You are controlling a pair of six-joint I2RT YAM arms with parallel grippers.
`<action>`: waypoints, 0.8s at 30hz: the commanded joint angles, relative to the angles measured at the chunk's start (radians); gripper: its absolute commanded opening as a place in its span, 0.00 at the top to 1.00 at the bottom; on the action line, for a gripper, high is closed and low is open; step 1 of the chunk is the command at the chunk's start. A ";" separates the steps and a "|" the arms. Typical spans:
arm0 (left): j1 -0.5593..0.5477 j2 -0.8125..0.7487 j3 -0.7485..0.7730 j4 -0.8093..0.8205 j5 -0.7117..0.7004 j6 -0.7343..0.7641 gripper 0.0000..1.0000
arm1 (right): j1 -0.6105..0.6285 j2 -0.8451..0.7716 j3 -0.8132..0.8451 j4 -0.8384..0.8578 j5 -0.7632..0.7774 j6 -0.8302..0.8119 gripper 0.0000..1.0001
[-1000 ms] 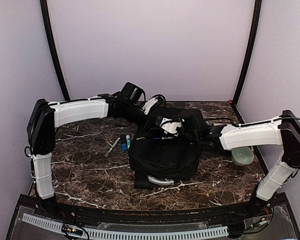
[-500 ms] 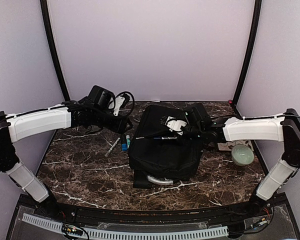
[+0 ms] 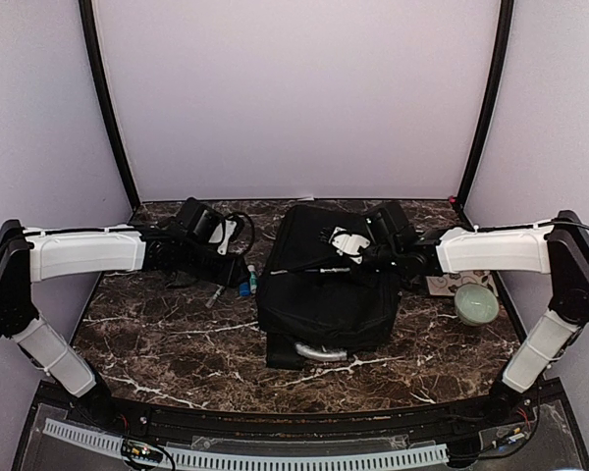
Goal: Pack the student bag
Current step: Pick up the pen at the center of the board.
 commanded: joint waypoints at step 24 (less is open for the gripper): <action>0.033 0.138 0.167 -0.154 -0.191 0.066 0.55 | -0.070 0.002 0.018 0.024 -0.031 0.007 1.00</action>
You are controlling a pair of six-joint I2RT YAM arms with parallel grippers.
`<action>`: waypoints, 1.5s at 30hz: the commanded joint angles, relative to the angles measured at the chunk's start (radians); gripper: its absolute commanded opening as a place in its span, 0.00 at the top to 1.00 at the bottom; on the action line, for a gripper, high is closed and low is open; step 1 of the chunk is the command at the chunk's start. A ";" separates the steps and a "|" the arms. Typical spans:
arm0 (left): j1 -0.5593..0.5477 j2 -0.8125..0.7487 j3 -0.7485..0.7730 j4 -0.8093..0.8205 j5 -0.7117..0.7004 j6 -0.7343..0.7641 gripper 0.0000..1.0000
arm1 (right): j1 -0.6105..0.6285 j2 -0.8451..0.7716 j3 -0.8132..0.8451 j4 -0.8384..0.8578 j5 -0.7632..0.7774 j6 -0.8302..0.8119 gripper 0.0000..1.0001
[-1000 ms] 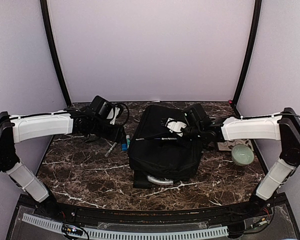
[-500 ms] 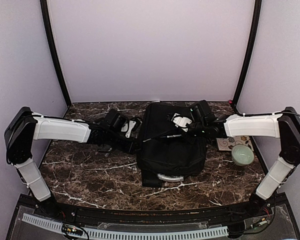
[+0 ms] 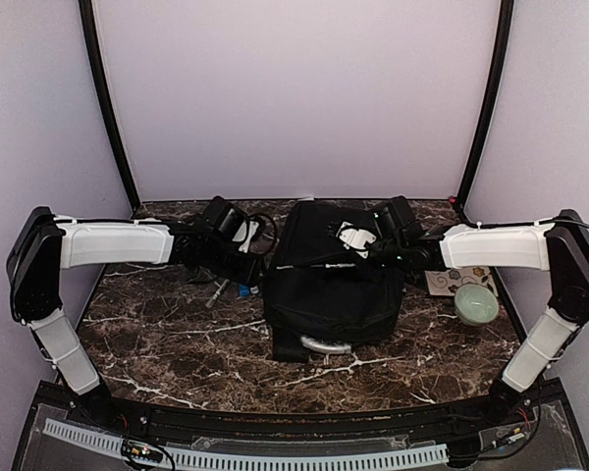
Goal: Pack the student bag
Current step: Pick up the pen at the center of the board.
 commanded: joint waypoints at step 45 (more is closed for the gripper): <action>0.229 0.377 0.398 -0.577 -0.094 0.245 0.75 | 0.007 0.004 0.015 0.010 -0.021 0.014 1.00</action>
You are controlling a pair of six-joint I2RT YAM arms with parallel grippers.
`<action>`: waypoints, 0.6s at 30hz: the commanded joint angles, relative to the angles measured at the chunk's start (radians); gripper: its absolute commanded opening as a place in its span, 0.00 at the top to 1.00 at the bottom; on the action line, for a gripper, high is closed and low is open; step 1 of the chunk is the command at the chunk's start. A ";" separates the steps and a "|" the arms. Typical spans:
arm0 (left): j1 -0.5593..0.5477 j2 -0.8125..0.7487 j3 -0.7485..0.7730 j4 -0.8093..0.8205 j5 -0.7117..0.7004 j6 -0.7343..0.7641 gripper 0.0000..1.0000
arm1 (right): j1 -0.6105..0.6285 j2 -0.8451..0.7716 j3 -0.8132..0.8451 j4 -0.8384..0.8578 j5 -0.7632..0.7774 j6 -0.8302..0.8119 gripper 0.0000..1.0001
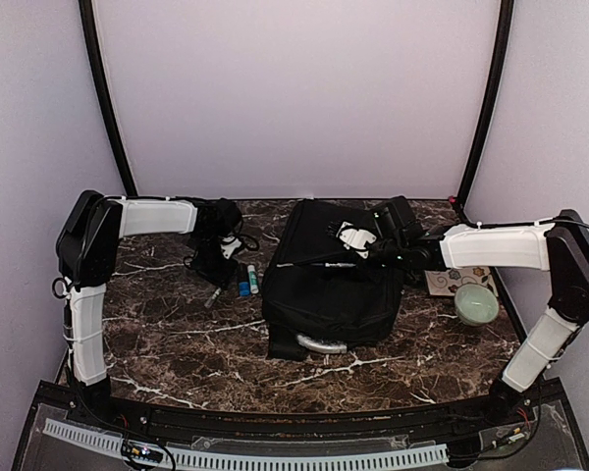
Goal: Pack the student bag
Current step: Pick up the pen at the center of the board, then place the pen in the lower front pocket of the bag.
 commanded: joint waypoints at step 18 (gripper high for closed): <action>-0.004 -0.292 0.026 -0.065 0.125 -0.059 0.91 | 0.013 0.006 0.016 0.007 -0.009 0.018 1.00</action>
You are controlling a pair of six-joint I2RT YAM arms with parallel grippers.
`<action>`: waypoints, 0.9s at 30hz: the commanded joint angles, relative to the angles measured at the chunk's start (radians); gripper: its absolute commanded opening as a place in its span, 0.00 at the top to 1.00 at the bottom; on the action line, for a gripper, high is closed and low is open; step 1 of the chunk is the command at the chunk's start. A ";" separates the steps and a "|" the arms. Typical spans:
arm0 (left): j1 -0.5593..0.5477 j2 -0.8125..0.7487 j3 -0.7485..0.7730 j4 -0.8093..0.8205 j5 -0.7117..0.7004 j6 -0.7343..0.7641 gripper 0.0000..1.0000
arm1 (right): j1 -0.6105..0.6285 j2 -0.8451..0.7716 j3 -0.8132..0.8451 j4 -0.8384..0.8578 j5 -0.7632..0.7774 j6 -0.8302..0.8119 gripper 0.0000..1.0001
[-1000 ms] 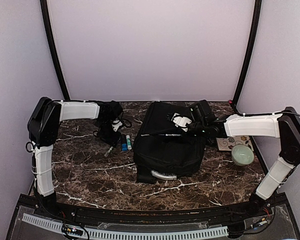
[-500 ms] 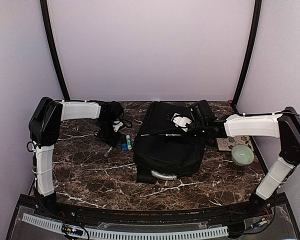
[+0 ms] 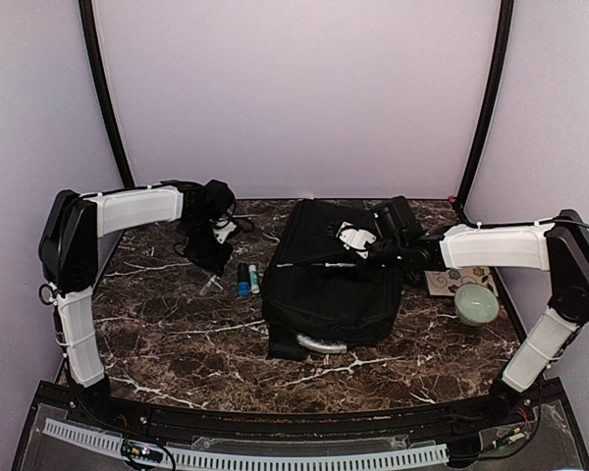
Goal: Pack the student bag
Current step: Place the pen in the lower front pocket of the bag.
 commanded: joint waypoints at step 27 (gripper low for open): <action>-0.510 -0.298 -0.277 0.720 0.192 0.527 0.96 | -0.007 0.013 0.107 -0.069 -0.112 0.091 1.00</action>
